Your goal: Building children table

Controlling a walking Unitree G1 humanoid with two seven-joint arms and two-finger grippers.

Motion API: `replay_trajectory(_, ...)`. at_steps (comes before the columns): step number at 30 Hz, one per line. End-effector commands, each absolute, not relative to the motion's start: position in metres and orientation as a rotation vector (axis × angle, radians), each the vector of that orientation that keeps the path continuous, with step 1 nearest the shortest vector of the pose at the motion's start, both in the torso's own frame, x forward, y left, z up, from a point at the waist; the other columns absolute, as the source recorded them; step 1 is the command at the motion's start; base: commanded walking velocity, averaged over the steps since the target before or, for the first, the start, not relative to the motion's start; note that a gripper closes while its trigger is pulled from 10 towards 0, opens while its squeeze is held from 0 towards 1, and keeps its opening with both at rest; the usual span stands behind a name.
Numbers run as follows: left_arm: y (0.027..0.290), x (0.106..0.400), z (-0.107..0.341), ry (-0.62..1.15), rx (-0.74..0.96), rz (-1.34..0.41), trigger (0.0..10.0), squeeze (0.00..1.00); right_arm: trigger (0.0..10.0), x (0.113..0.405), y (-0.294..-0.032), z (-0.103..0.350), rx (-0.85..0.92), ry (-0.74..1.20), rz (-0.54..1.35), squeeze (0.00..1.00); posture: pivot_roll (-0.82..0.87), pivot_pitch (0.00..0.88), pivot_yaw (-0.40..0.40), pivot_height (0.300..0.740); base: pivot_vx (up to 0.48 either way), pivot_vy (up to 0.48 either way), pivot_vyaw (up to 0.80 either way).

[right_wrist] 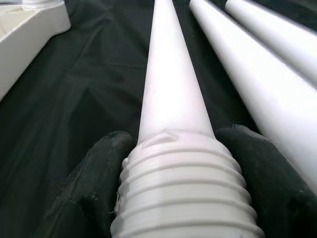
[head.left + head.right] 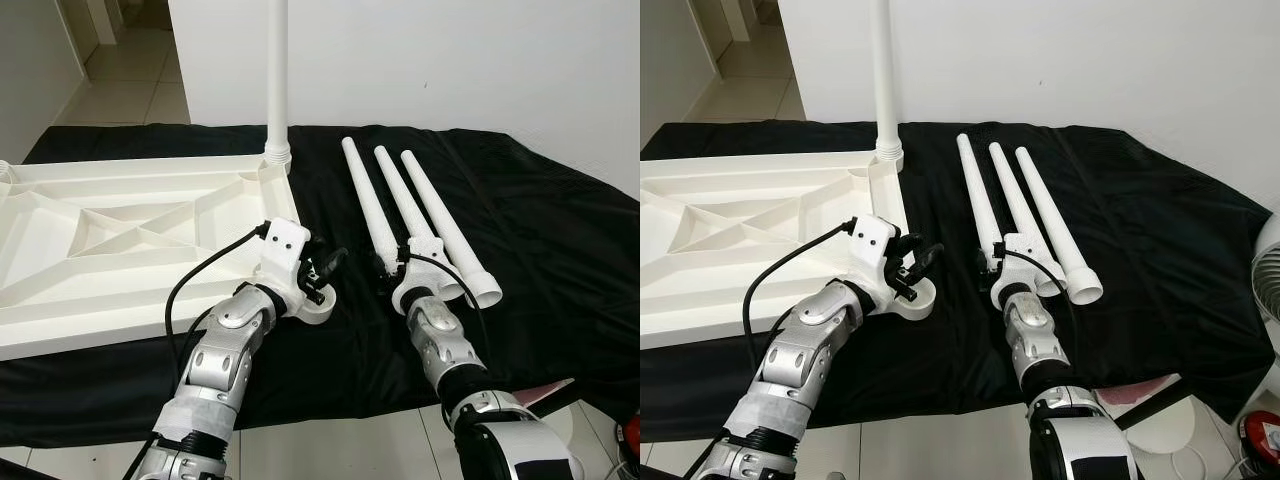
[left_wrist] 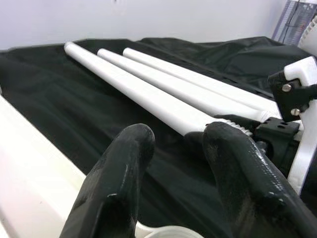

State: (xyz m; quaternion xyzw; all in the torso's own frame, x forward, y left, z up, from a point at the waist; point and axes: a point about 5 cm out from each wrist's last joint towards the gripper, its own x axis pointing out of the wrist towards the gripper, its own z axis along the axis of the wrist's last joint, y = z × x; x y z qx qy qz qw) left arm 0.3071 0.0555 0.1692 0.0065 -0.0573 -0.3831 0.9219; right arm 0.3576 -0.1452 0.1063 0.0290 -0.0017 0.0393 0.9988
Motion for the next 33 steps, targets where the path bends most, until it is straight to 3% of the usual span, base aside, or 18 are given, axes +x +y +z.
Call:
replay_trajectory(1, 0.056, 0.309, 0.166, -0.118, 0.033, -0.701, 10.0, 0.00, 10.0, 0.356, -0.148, 0.109, 0.060, -0.042, 0.061, 0.00, 0.08, 0.030, -0.066, 0.740, 0.000, 0.000, 0.00)
replay_trajectory(7, 0.053, 0.303, 0.169, -0.247, 0.092, -0.678, 10.0, 0.00, 10.0, 0.330, -0.158, 0.113, 0.121, -0.262, -0.028, 0.00, 0.07, 0.036, -0.061, 0.740, 0.000, 0.000, 0.00)
replay_trajectory(13, 0.048, 0.300, 0.164, -0.224, 0.030, -0.724, 10.0, 0.00, 10.0, 0.320, -0.156, 0.110, 0.158, -0.307, -0.020, 0.00, 0.06, 0.038, -0.055, 0.740, 0.000, 0.000, 0.00)
replay_trajectory(14, 0.045, 0.299, 0.165, -0.187, -0.060, -0.782, 10.0, 0.00, 10.0, 0.316, -0.153, 0.112, 0.125, -0.339, 0.006, 0.00, 0.06, 0.041, -0.051, 0.740, 0.000, 0.000, 0.00)
replay_trajectory(17, 0.045, 0.299, 0.166, -0.175, -0.088, -0.811, 10.0, 0.00, 10.0, 0.315, -0.152, 0.113, 0.104, -0.350, 0.015, 0.00, 0.06, 0.041, -0.051, 0.740, 0.000, 0.000, 0.00)
replay_trajectory(20, 0.041, 0.291, 0.167, -0.127, -0.158, -0.964, 10.0, 0.00, 10.0, 0.310, -0.149, 0.119, 0.030, -0.400, 0.062, 0.00, 0.05, 0.046, -0.048, 0.740, 0.000, 0.000, 0.00)
replay_trajectory(26, 0.038, 0.286, 0.174, -0.111, -0.179, -1.141, 10.0, 0.00, 10.0, 0.301, -0.133, 0.127, -0.063, -0.477, 0.184, 0.00, 0.05, 0.047, -0.044, 0.740, 0.000, 0.000, 0.00)
replay_trajectory(33, 0.041, 0.293, 0.187, -0.111, -0.247, -1.183, 10.0, 0.00, 10.0, 0.294, -0.120, 0.131, -0.102, -0.510, 0.284, 0.00, 0.04, 0.037, -0.039, 0.740, 0.000, 0.000, 0.00)
